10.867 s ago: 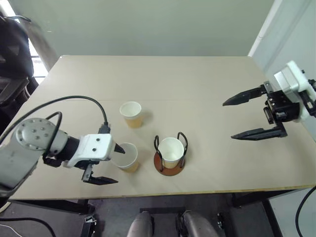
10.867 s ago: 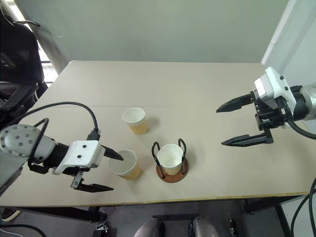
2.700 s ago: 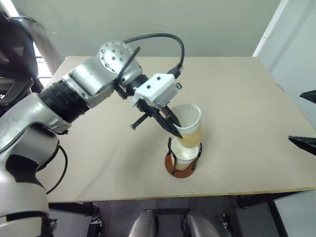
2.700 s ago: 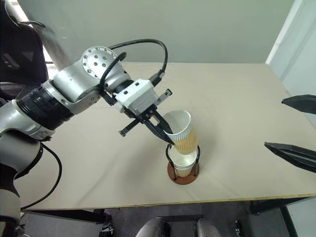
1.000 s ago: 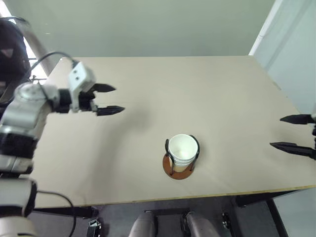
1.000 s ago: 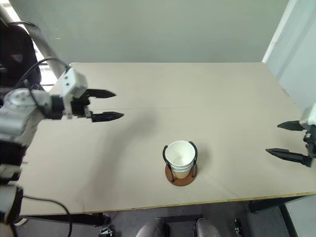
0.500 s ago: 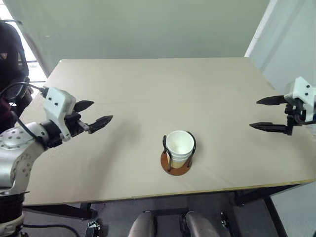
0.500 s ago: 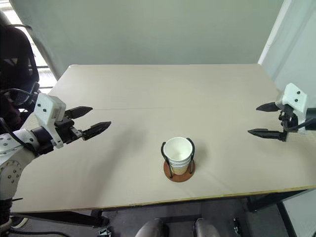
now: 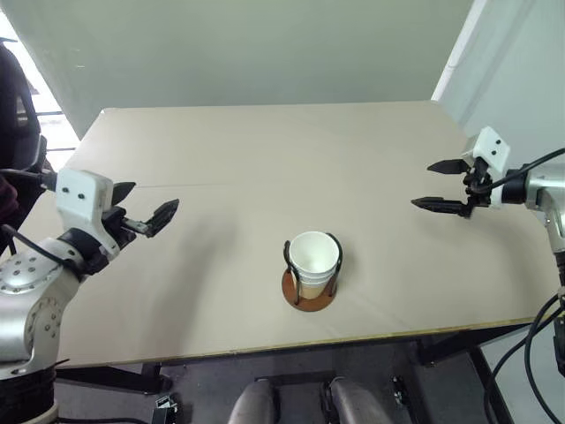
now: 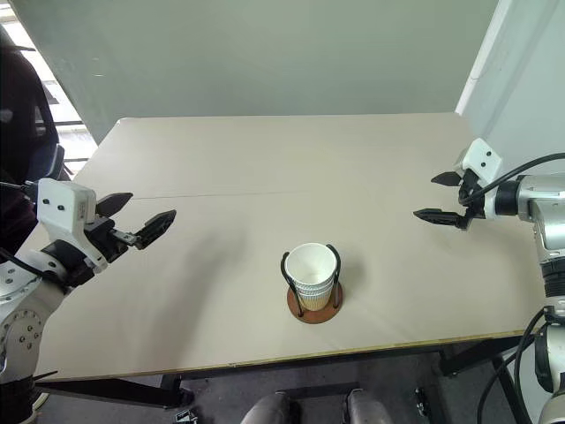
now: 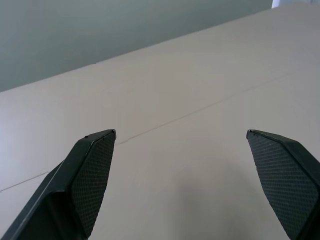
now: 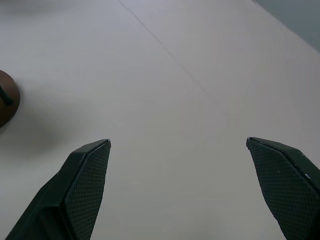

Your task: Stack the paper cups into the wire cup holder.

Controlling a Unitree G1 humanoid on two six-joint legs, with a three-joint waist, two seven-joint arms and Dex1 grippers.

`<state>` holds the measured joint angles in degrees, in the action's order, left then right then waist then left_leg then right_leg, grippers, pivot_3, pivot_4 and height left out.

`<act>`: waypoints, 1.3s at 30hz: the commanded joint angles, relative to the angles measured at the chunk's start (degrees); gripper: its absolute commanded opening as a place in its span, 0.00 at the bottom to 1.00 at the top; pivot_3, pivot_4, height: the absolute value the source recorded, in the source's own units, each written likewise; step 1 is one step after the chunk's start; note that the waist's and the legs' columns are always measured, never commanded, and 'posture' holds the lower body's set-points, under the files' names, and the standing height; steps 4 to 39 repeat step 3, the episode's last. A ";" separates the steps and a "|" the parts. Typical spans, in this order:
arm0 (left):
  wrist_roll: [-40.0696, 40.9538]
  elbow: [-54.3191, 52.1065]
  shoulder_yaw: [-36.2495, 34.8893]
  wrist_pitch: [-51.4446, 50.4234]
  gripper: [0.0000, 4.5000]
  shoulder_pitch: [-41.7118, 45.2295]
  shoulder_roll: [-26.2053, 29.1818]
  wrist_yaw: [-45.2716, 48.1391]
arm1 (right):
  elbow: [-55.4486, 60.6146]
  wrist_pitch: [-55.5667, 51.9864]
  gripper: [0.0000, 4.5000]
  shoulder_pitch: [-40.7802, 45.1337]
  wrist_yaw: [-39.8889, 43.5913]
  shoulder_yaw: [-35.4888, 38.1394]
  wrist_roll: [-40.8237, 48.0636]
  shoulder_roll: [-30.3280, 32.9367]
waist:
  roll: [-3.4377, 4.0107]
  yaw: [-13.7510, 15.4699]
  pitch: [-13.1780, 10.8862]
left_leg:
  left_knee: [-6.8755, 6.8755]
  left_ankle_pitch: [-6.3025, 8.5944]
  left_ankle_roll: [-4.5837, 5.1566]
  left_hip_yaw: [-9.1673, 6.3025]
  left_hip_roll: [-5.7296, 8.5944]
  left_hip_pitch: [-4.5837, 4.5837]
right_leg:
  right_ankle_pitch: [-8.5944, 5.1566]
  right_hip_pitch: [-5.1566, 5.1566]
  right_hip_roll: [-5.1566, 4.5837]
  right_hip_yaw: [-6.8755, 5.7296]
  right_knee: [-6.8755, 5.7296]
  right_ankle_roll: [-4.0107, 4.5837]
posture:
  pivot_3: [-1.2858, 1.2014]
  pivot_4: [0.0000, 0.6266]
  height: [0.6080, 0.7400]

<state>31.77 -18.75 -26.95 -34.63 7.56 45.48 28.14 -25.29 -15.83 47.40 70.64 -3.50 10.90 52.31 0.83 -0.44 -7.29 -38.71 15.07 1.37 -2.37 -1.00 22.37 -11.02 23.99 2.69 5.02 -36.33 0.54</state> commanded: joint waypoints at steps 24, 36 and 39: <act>-0.60 -2.61 -2.47 0.82 1.00 -0.34 0.07 -0.46 | -0.03 1.14 1.00 2.83 1.59 0.65 -0.69 0.29 | 0.00 -0.04 0.00 | 0.15 0.03 -0.06 -0.01 0.00 0.00 | -0.01 0.03 0.00 0.00 0.09 0.01 | 0.52 0.24 1.00; -0.60 -2.61 -2.47 0.82 1.00 -0.34 0.07 -0.46 | -0.03 1.14 1.00 2.83 1.59 0.65 -0.69 0.29 | 0.00 -0.04 0.00 | 0.15 0.03 -0.06 -0.01 0.00 0.00 | -0.01 0.03 0.00 0.00 0.09 0.01 | 0.52 0.24 1.00; -0.60 -2.61 -2.47 0.82 1.00 -0.34 0.07 -0.46 | -0.03 1.14 1.00 2.83 1.59 0.65 -0.69 0.29 | 0.00 -0.04 0.00 | 0.15 0.03 -0.06 -0.01 0.00 0.00 | -0.01 0.03 0.00 0.00 0.09 0.01 | 0.52 0.24 1.00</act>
